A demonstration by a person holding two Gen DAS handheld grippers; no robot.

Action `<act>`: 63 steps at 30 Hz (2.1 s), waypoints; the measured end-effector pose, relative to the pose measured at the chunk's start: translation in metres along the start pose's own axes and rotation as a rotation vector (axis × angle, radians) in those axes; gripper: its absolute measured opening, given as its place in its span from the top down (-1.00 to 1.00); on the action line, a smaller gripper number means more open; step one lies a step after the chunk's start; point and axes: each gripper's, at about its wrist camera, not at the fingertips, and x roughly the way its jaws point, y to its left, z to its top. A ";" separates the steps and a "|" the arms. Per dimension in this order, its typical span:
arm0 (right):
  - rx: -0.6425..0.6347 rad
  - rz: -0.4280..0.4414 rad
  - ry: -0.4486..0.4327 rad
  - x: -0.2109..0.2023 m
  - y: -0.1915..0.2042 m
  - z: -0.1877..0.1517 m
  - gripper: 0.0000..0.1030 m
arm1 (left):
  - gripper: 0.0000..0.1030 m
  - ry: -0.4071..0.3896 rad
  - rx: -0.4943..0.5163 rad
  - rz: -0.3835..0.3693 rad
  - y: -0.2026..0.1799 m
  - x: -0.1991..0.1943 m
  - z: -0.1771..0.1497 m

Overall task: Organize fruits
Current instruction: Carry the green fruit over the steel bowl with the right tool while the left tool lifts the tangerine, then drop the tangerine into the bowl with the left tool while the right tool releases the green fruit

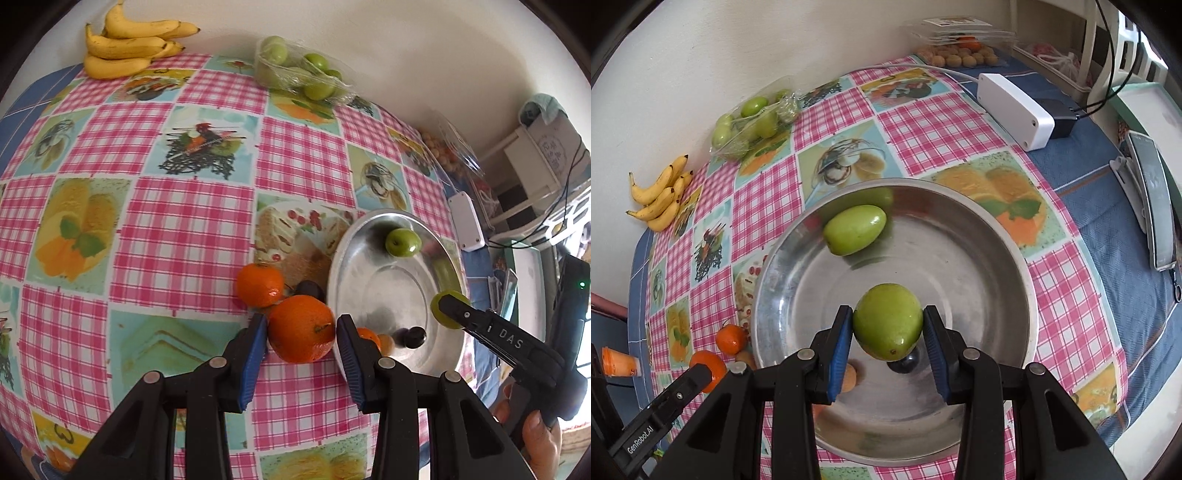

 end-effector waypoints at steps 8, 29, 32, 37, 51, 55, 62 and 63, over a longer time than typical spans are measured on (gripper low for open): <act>0.024 -0.005 0.017 0.007 -0.011 -0.001 0.22 | 0.22 0.019 0.026 0.004 -0.012 0.014 0.003; -0.038 0.024 0.007 -0.007 0.009 -0.014 0.22 | 0.22 0.161 0.052 0.079 0.002 0.028 -0.015; -0.049 0.023 0.005 -0.009 0.012 -0.018 0.22 | 0.22 0.160 0.071 0.086 0.000 0.027 -0.016; -0.059 0.022 0.007 -0.009 0.014 -0.019 0.22 | 0.22 0.161 0.081 0.094 0.002 0.026 -0.016; -0.056 0.038 0.011 -0.008 0.013 -0.018 0.22 | 0.58 0.133 0.221 0.147 -0.018 0.030 -0.016; -0.051 0.042 0.012 -0.008 0.012 -0.018 0.22 | 0.64 0.133 0.218 0.158 -0.018 0.030 -0.016; -0.047 0.047 0.014 -0.008 0.011 -0.018 0.22 | 0.62 0.188 0.190 0.034 -0.016 0.023 -0.020; -0.047 0.049 0.014 -0.009 0.011 -0.018 0.22 | 0.62 0.201 0.177 -0.014 -0.016 0.022 -0.021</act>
